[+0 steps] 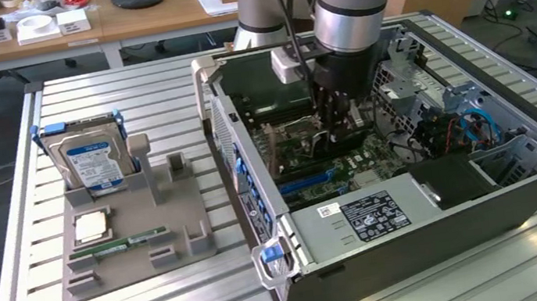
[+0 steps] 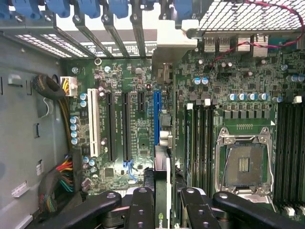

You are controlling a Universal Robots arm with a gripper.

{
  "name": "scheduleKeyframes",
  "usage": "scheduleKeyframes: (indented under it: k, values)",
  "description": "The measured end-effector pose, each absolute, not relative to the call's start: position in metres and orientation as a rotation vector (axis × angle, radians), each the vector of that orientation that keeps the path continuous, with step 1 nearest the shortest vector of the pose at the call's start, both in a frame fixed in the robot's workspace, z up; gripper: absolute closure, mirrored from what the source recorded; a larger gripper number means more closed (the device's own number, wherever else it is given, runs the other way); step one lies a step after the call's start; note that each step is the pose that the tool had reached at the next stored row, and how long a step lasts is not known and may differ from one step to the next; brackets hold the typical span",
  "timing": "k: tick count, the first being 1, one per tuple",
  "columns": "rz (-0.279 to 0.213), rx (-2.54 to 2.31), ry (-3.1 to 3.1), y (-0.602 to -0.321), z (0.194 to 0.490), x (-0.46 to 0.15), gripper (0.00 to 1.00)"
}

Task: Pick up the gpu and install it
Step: 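Insert the gpu into the slot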

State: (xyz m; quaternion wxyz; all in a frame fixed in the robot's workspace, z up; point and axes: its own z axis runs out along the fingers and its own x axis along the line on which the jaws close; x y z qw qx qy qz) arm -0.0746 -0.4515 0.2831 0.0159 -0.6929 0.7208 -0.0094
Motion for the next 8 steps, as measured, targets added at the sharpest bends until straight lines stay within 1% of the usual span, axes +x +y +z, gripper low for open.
scheduleKeyframes:
  k: [8]
  values:
    - [-0.033,-2.154,2.241,-0.4516,0.2778,-0.0769,0.74]
